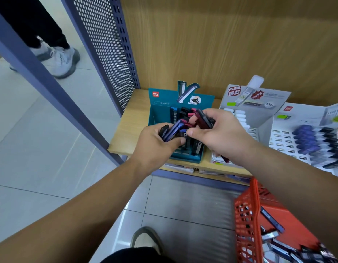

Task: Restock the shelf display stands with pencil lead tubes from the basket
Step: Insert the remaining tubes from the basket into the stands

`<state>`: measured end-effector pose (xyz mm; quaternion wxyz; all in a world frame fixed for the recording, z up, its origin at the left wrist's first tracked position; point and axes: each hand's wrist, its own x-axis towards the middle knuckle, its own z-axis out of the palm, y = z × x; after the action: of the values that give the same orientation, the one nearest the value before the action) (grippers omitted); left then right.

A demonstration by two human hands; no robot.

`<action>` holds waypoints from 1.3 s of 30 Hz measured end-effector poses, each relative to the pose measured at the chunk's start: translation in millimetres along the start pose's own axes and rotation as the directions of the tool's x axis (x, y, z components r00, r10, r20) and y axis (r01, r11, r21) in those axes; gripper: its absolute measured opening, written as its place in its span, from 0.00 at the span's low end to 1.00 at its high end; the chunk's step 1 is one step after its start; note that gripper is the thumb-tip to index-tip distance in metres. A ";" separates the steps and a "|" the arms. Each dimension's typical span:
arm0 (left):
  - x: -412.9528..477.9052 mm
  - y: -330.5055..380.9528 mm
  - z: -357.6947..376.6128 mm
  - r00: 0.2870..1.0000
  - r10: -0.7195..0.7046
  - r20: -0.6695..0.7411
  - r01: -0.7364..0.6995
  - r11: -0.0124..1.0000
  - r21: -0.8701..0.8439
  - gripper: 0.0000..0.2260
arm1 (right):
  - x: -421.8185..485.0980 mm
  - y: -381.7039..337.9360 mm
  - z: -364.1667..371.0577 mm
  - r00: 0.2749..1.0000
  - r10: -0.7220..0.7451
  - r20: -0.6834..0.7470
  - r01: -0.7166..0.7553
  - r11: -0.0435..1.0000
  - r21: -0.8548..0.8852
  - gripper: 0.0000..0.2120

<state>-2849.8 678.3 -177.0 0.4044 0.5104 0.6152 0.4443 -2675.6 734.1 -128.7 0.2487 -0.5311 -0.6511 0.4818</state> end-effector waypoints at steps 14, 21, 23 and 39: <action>11.0 1.0 -3.7 0.991 -0.060 0.122 0.049 0.995 0.088 0.07 | 11.3 8.3 -12.9 0.995 0.080 0.059 -0.090 0.981 0.172 0.06; 20.8 -1.8 -7.5 0.980 -0.031 0.198 0.001 0.989 0.151 0.08 | 11.1 13.5 -16.3 0.996 0.073 0.059 -0.082 0.982 0.170 0.06; 24.3 2.3 -9.8 0.971 -0.033 0.239 -0.009 0.985 0.174 0.06 | 11.1 14.1 -17.2 0.995 0.078 0.061 -0.087 0.983 0.163 0.06; 25.0 0.1 -2.9 0.966 -0.055 0.252 -0.012 0.966 0.257 0.11 | 12.2 10.0 -21.7 0.995 0.078 0.069 -0.087 0.987 0.136 0.04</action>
<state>-2856.3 702.5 -177.2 0.4161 0.6049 0.6153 0.2870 -2656.7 753.0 -130.9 0.2441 -0.5233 -0.6010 0.5526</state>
